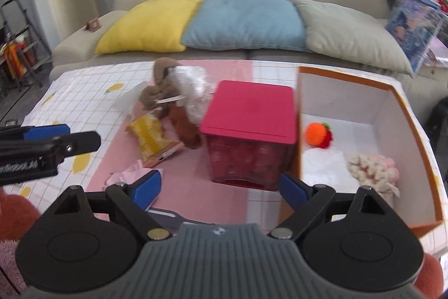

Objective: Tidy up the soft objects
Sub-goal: 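Lift both tools out of the box and move back toward the table items, then grasp the pink cloth with the left tool, then grasp the white plastic bag with the right tool while the left tool holds the pink cloth, then carry both items over the box and open both tools to drop them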

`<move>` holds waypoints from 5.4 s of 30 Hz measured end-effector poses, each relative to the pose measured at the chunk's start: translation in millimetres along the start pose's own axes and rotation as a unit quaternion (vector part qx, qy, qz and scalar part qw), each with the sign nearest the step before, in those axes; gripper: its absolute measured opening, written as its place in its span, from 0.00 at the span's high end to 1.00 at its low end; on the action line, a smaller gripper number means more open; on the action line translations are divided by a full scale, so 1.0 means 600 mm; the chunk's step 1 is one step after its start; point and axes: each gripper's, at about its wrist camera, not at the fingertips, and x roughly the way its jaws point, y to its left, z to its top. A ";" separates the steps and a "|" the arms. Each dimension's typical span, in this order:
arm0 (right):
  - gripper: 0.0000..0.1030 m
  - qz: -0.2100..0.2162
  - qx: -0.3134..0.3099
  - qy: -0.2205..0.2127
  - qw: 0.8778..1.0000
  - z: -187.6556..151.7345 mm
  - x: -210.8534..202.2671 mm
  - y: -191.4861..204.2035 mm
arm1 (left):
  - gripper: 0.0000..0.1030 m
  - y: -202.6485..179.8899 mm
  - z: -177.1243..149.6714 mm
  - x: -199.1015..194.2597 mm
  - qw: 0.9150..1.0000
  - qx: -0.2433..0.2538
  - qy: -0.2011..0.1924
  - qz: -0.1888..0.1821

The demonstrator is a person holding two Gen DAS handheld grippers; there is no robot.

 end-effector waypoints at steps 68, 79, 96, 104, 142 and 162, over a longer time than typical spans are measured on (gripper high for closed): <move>0.59 0.099 -0.167 0.074 0.978 0.012 0.208 0.152 | 0.91 0.128 -0.034 0.135 0.995 -0.057 0.055 0.066; 0.31 0.037 -0.384 -0.028 0.922 0.104 0.317 0.267 | 0.91 0.200 -0.003 0.182 0.989 -0.060 0.032 0.132; 0.09 0.025 -0.525 -0.002 0.851 0.153 0.465 0.341 | 0.91 0.243 -0.008 0.212 0.987 -0.074 0.022 0.140; 0.94 0.032 -0.476 0.044 0.878 0.175 0.474 0.335 | 0.91 0.233 -0.008 0.209 0.989 -0.064 0.025 0.134; 0.98 0.002 -0.081 -0.049 0.995 0.056 0.038 -0.011 | 0.91 0.002 0.017 0.057 0.999 -0.045 -0.003 -0.028; 0.97 -0.172 -0.006 -0.063 0.983 0.054 0.031 -0.245 | 0.91 -0.218 0.083 0.086 0.990 0.071 -0.015 -0.120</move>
